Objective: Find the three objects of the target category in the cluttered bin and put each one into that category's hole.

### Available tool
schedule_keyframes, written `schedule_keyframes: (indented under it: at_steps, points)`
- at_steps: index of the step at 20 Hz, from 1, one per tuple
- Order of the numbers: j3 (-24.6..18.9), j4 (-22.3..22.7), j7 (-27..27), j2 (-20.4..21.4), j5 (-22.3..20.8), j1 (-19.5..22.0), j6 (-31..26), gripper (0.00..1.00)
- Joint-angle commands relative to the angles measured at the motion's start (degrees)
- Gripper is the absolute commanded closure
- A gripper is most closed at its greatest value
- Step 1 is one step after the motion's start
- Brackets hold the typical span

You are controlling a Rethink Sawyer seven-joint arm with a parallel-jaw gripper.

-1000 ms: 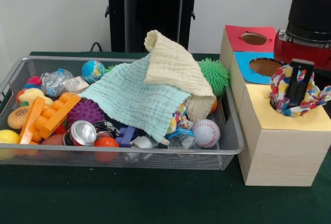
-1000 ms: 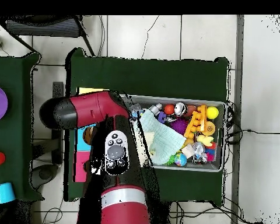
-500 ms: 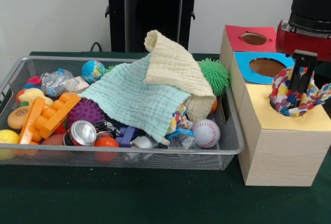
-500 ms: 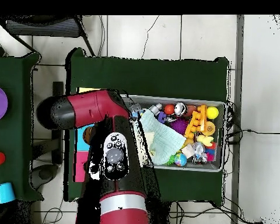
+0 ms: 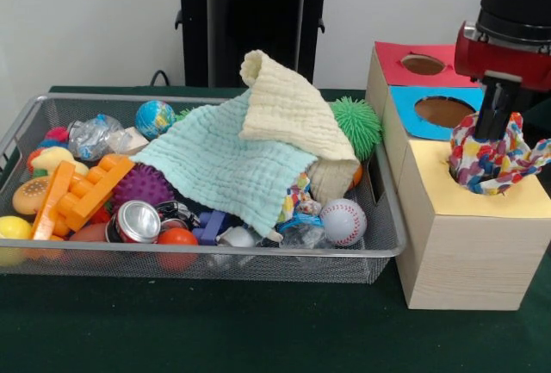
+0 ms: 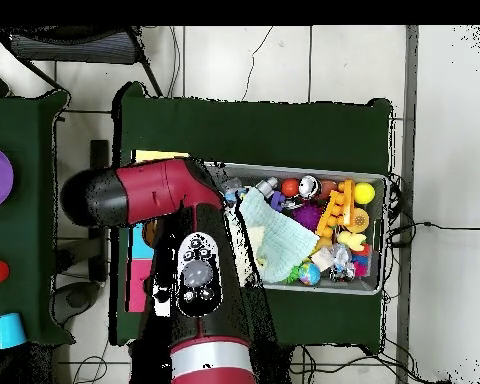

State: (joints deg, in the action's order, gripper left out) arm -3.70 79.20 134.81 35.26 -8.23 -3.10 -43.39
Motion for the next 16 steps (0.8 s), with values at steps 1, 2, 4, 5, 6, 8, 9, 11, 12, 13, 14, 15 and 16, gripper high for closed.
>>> schedule_keyframes:
  at_steps: [1, 2, 4, 5, 6, 8, 9, 11, 12, 13, 14, 15, 16]
  points:
    - [0.13, 7.88, 1.94, 5.68, 1.37, -0.5, -10.63, 1.0]
    - [0.5, 7.77, 2.08, 6.5, 1.26, -0.79, -11.38, 1.0]
    - [0.44, 8.09, 2.53, 7.32, 1.67, -0.94, -12.34, 1.0]
    - [0.36, 8.46, 2.82, 7.59, 1.91, -1.0, -12.36, 1.0]
    - [0.22, 8.87, 3.04, 7.63, 2.22, -0.99, -12.32, 1.0]
    - [-0.43, 10.31, 3.7, 7.52, 3.42, -0.83, -11.79, 1.0]
    - [-0.99, 11.04, 3.89, 7.08, 4.28, -0.5, -11.45, 1.0]
    - [-2.06, 12.75, 4.11, 5.97, 5.82, 0.15, -9.72, 1.0]
    - [-2.57, 13.73, 4.15, 5.3, 6.52, 0.47, -8.32, 1.0]
    - [-2.92, 14.82, 4.32, 4.65, 7.05, 0.62, -6.27, 1.0]
    - [-3.32, 15.62, 4.44, 3.83, 7.82, 0.77, -4.45, 1.0]
    - [-3.61, 16.09, 4.5, 3.17, 8.36, 0.84, -3.01, 1.0]
    - [-3.9, 16.57, 4.55, 2.52, 8.89, 0.92, -1.56, 1.0]
